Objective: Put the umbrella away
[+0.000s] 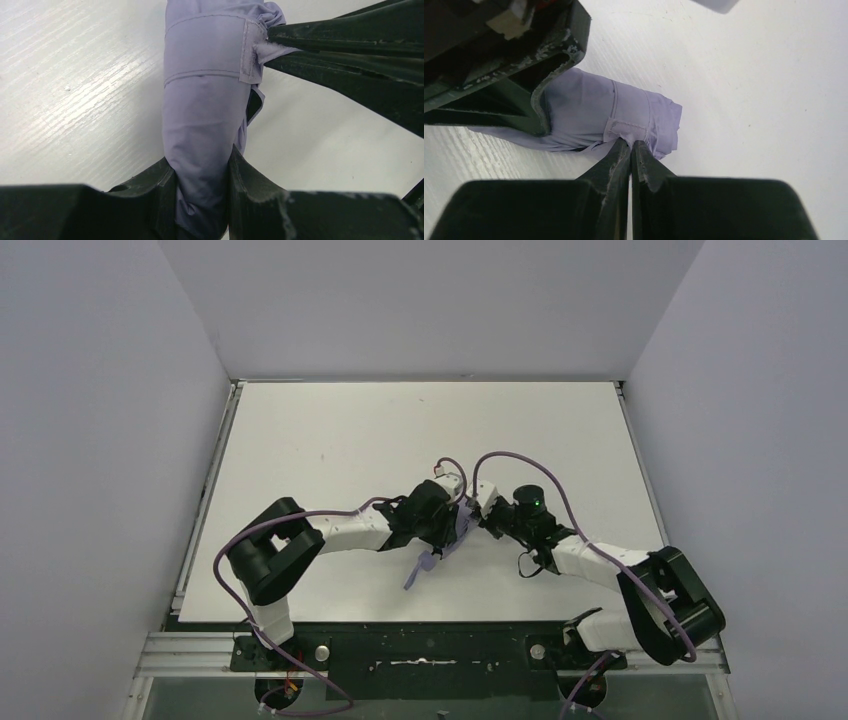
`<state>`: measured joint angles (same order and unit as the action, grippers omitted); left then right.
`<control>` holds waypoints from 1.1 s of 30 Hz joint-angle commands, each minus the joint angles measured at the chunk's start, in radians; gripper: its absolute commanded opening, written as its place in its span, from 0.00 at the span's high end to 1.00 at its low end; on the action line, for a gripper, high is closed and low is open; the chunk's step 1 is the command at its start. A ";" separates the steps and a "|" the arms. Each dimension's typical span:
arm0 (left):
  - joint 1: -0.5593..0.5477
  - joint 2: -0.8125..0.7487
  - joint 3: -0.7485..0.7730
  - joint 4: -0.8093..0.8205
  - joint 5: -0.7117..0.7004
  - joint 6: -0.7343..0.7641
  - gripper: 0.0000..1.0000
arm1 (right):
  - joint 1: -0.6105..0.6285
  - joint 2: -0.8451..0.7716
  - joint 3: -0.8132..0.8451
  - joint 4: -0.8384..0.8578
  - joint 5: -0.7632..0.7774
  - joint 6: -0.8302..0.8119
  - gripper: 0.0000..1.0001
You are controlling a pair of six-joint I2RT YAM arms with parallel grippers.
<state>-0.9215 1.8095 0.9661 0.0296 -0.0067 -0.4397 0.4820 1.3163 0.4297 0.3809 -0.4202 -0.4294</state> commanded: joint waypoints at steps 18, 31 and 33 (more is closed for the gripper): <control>-0.027 0.091 -0.085 -0.309 0.057 0.172 1.00 | -0.050 0.103 0.103 0.284 -0.146 -0.340 0.83; -0.030 0.085 -0.095 -0.302 0.065 0.170 1.00 | -0.070 0.123 0.106 0.349 -0.050 -0.351 0.69; -0.030 0.086 -0.093 -0.303 0.066 0.170 1.00 | -0.071 0.120 0.105 0.362 -0.044 -0.345 0.68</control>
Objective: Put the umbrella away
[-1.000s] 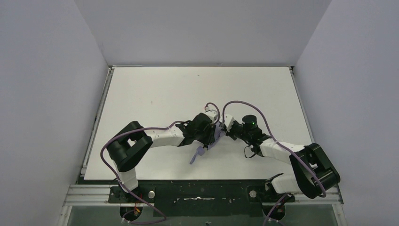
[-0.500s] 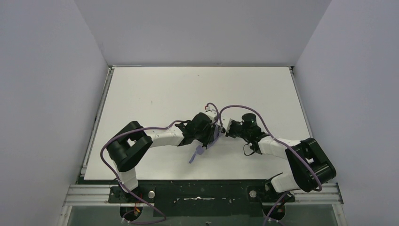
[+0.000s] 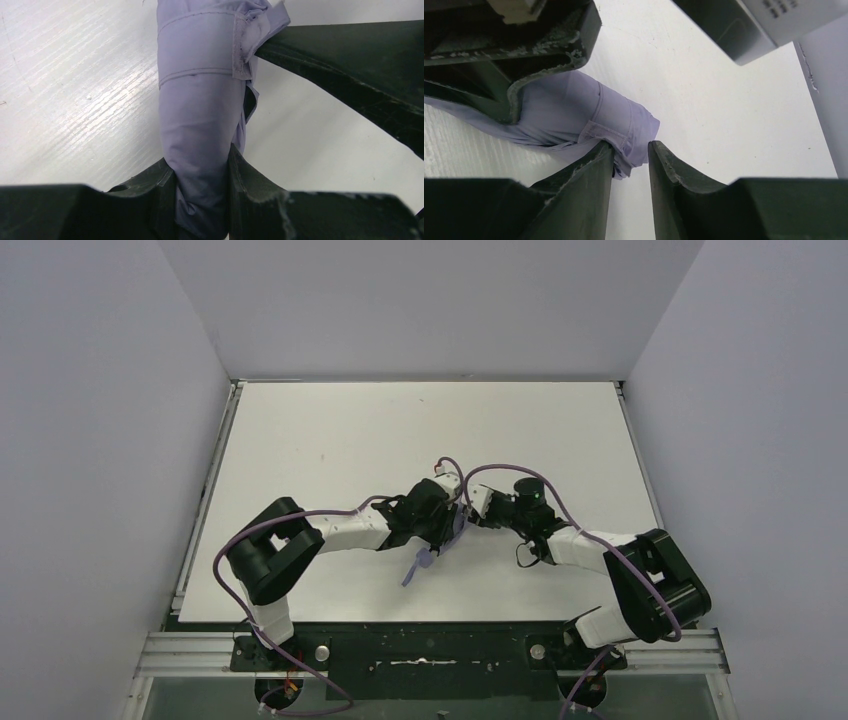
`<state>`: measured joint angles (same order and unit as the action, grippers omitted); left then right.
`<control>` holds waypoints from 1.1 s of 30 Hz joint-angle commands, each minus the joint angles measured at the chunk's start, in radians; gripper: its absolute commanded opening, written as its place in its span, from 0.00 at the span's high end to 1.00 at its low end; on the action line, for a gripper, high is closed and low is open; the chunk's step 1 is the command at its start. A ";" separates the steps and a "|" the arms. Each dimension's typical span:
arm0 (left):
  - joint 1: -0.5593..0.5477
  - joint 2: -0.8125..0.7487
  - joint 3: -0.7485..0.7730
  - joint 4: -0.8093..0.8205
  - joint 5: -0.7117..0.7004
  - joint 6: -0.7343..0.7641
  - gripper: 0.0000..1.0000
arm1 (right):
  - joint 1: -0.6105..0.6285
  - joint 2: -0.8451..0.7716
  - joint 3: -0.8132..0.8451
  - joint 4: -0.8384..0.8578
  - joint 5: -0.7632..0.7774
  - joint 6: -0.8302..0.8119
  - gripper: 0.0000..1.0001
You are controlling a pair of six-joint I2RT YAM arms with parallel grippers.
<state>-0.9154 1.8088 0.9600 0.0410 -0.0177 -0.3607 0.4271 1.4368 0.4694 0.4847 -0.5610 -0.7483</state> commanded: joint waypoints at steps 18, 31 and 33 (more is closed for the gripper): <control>-0.036 0.089 -0.086 -0.316 0.074 0.095 1.00 | -0.022 -0.189 -0.039 0.343 0.365 0.410 0.66; -0.006 0.035 -0.036 -0.341 0.325 0.353 1.00 | -0.029 -0.645 -0.059 -0.357 0.403 1.020 0.59; 0.013 0.029 0.000 -0.377 0.388 0.423 1.00 | -0.029 -0.718 -0.066 -0.399 0.406 0.983 0.56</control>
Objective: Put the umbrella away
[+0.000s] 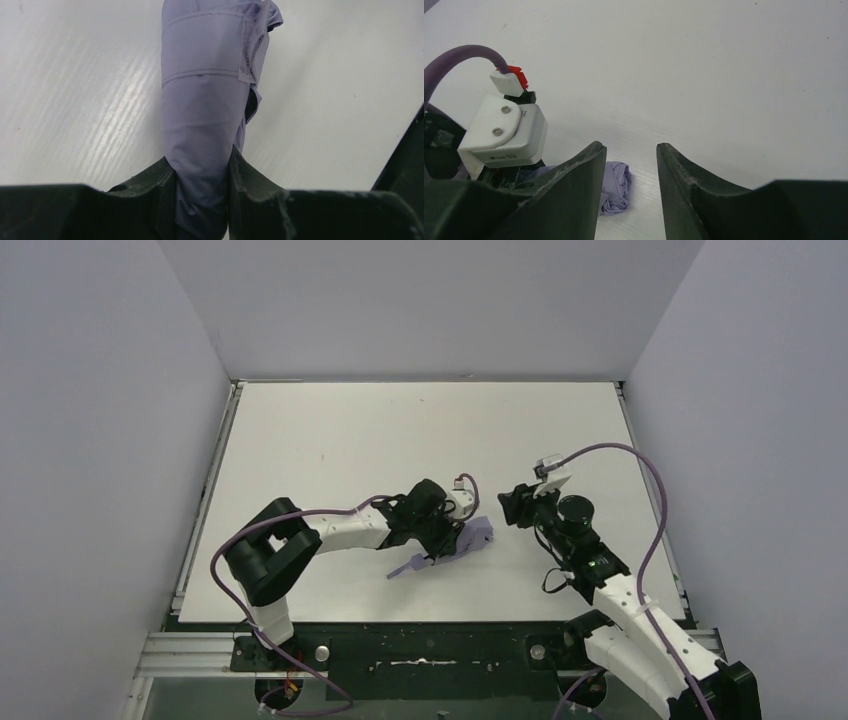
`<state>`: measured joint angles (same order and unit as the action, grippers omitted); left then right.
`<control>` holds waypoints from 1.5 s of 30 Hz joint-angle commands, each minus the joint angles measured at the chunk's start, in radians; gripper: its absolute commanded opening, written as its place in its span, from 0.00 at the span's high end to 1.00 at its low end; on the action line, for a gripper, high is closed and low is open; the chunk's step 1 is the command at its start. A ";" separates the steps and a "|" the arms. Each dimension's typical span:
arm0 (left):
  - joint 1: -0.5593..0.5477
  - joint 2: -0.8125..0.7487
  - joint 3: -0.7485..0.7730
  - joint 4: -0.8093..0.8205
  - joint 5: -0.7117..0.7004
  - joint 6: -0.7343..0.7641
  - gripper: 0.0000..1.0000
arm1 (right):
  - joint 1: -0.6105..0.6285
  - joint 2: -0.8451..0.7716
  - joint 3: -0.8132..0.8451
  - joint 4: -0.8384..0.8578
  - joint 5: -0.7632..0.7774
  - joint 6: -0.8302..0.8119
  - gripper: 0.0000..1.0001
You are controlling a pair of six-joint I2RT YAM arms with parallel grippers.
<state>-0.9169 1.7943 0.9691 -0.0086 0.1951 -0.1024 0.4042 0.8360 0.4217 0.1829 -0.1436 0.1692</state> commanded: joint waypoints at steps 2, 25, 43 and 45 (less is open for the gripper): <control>0.037 0.038 0.032 -0.376 0.222 0.230 1.00 | -0.006 -0.160 -0.013 -0.127 0.006 0.049 0.55; 0.178 0.104 0.381 -0.747 0.326 0.555 0.38 | -0.007 -0.077 0.057 -0.333 -0.050 0.091 0.51; 0.302 -0.494 0.004 -0.346 -0.213 -0.124 0.34 | -0.003 0.109 0.184 -0.523 0.235 0.318 0.58; 0.301 -0.576 -0.081 -0.365 -0.303 -0.239 0.50 | 0.001 0.169 0.216 -0.570 0.237 0.331 0.58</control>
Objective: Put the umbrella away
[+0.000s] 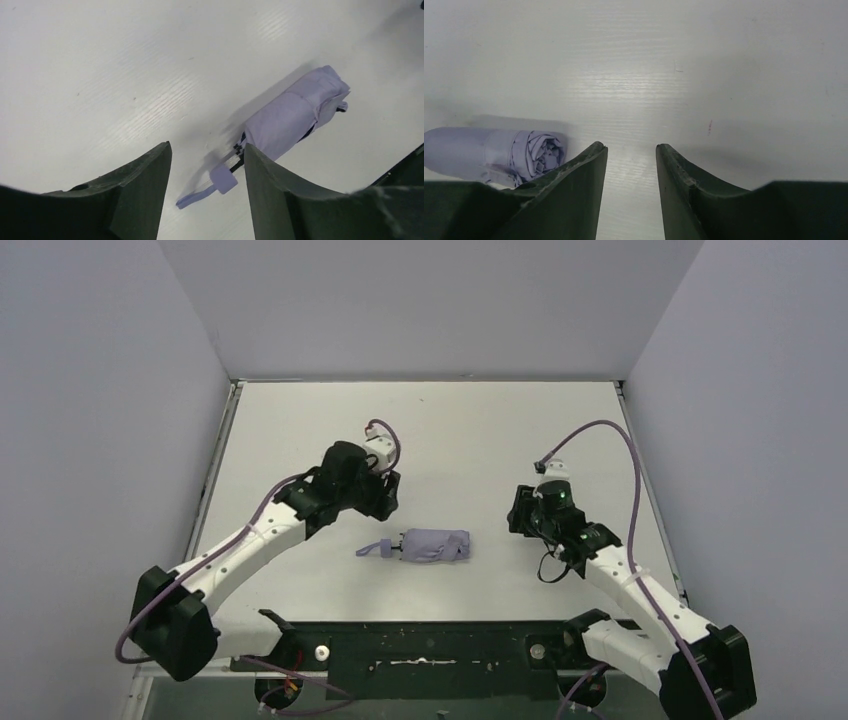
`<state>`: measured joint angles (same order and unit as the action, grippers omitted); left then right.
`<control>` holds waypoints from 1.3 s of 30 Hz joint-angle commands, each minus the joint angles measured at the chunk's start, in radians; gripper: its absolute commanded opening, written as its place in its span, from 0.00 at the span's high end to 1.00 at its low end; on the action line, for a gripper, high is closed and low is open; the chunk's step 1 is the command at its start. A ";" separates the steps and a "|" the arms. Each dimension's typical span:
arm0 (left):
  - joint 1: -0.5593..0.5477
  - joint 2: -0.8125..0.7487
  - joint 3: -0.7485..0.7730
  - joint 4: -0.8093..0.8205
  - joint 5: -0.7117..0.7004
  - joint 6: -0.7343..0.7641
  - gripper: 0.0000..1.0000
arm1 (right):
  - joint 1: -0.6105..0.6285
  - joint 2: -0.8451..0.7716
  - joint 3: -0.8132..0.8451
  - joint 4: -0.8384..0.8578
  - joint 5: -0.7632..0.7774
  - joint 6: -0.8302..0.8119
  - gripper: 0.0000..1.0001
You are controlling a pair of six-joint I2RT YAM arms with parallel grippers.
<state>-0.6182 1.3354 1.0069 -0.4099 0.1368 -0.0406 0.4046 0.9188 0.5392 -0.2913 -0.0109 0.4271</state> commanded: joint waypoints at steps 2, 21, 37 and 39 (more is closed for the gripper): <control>0.004 -0.193 -0.212 0.018 -0.307 -0.420 0.65 | 0.013 0.140 0.120 -0.129 0.107 0.104 0.61; -0.019 -0.009 -0.402 0.214 -0.206 -0.507 1.00 | 0.242 0.501 0.171 -0.020 0.147 0.178 1.00; -0.185 0.206 -0.275 0.301 -0.224 -0.506 1.00 | 0.341 0.702 0.275 0.126 -0.112 0.233 1.00; -0.218 0.238 -0.240 0.312 -0.224 -0.525 1.00 | 0.360 0.730 0.285 0.162 -0.140 0.269 1.00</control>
<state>-0.7658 1.5097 0.6968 -0.1593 -0.1200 -0.5262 0.7055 1.5887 0.7971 -0.2310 -0.0036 0.5968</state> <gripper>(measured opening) 0.000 0.022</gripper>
